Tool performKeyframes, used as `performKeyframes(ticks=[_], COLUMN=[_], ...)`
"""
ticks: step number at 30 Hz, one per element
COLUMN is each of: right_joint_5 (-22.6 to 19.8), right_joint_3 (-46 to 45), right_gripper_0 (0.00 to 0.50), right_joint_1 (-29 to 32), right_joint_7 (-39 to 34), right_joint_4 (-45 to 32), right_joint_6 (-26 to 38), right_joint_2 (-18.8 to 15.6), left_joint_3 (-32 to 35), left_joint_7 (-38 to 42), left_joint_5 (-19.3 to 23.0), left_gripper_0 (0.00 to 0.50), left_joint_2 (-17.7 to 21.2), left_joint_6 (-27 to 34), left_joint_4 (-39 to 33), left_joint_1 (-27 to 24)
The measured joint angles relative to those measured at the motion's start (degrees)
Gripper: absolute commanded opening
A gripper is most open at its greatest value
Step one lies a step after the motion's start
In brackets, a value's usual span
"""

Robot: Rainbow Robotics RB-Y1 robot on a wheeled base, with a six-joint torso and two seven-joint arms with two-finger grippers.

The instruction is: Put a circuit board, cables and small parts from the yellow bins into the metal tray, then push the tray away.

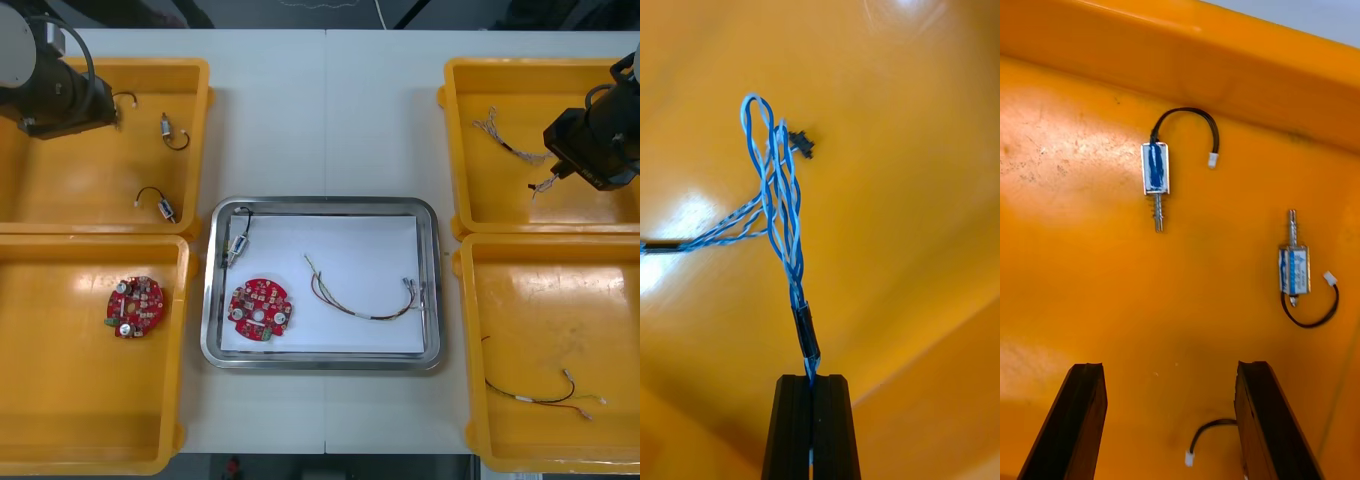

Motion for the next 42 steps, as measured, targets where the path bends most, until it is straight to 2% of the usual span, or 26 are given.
performKeyframes(ticks=[8, 16, 18, 27, 35, 39, 42], right_joint_5=[0.0, -1.6, -3.1, -17.6, -22.5, -25.0, -24.8], right_joint_3=[-0.1, 0.2, 0.9, 5.1, 12.5, 16.5, 19.4], right_gripper_0=[0.0, 0.0, 0.0, 0.0, 0.0, 0.0, 0.0], right_joint_1=[0.1, 0.2, 0.2, 0.3, 0.3, 0.3, 0.3], right_joint_7=[1.6, 15.1, 16.0, 27.4, 37.8, 44.0, 49.1], right_joint_4=[-11.5, -22.4, -25.1, -35.6, -44.2, -45.6, -45.6], right_joint_6=[11.4, 11.8, 11.8, 11.8, 11.8, 11.8, 11.8], right_joint_2=[-0.1, -0.4, -0.7, -2.8, -3.7, -3.7, -3.7], left_joint_3=[-0.5, -3.6, -4.1, -5.3, -8.5, -9.6, -9.7], left_joint_7=[0.0, -0.1, -0.4, -3.1, -3.8, -4.2, -5.2], left_joint_5=[0.0, -0.1, -0.4, -1.8, -4.0, -4.7, -5.0], left_gripper_0=[0.5, 0.5, 0.5, 0.5, 0.5, 0.5, 0.5], left_joint_2=[-0.1, -0.6, -0.9, -3.6, -4.2, -4.4, -4.4], left_joint_6=[-10.6, -21.0, -23.0, -33.3, -41.0, -43.9, -44.5], left_joint_4=[7.8, 16.2, 17.7, 23.7, 25.5, 27.1, 28.1], left_joint_1=[-0.1, -1.4, -1.8, -3.1, -3.1, -3.1, -3.1])
